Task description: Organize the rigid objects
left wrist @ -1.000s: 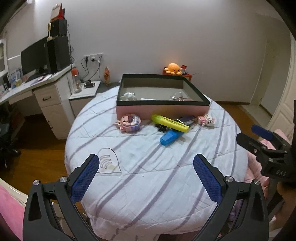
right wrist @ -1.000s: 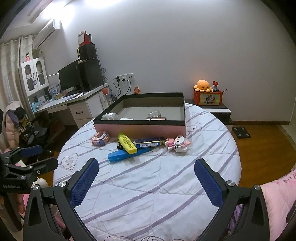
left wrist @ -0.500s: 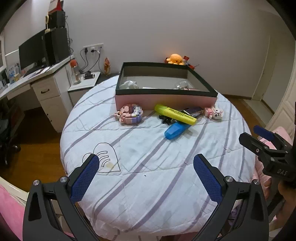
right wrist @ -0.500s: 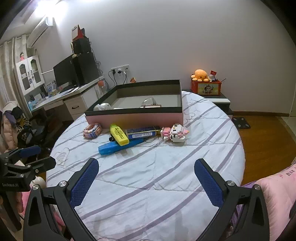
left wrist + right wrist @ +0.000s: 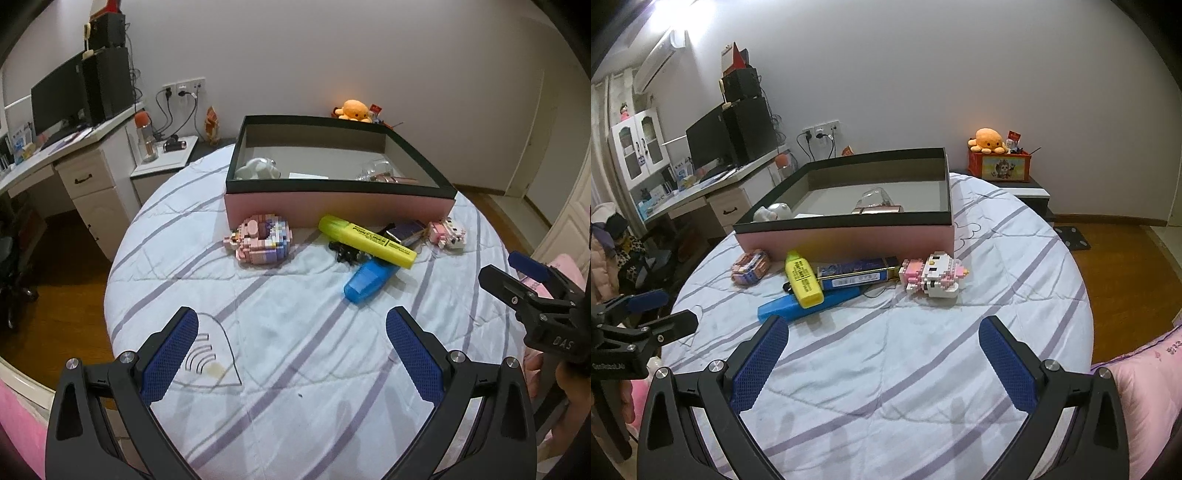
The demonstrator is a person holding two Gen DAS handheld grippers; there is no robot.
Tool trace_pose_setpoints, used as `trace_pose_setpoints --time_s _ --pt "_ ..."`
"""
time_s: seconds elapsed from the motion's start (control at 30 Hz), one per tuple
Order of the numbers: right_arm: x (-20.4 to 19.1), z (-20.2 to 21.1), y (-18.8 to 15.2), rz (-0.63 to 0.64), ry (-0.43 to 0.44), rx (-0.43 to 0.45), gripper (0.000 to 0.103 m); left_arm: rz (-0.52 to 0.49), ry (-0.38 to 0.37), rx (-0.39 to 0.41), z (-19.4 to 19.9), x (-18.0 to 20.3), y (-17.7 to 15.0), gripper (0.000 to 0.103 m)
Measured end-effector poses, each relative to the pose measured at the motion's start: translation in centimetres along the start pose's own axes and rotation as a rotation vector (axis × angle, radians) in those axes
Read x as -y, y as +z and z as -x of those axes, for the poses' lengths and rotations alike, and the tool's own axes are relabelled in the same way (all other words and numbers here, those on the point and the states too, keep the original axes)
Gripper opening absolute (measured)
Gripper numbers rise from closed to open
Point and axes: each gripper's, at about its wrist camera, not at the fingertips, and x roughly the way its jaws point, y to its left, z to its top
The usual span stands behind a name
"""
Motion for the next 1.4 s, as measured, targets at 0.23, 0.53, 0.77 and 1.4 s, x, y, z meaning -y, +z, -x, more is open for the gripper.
trace_pose_setpoints --time_s 0.23,0.53,0.77,1.4 --pt "0.3 -1.5 0.8 -0.001 -0.016 -0.013 0.103 -0.006 0.058 0.002 -1.4 -0.7 1.1 0.103" --pt "1.1 -3.8 1.5 -0.005 -0.038 -0.050 0.103 0.018 0.086 -0.027 -4.3 -2.0 3.1 0.103" --pt "2.3 -5.4 1.8 -0.027 -0.056 -0.067 0.103 0.039 0.100 -0.072 -7.1 -2.9 3.7 0.103" --pt "3.3 -7.8 1.6 -0.075 -0.045 -0.163 0.103 0.045 0.108 -0.137 -12.1 -2.9 4.8 0.103"
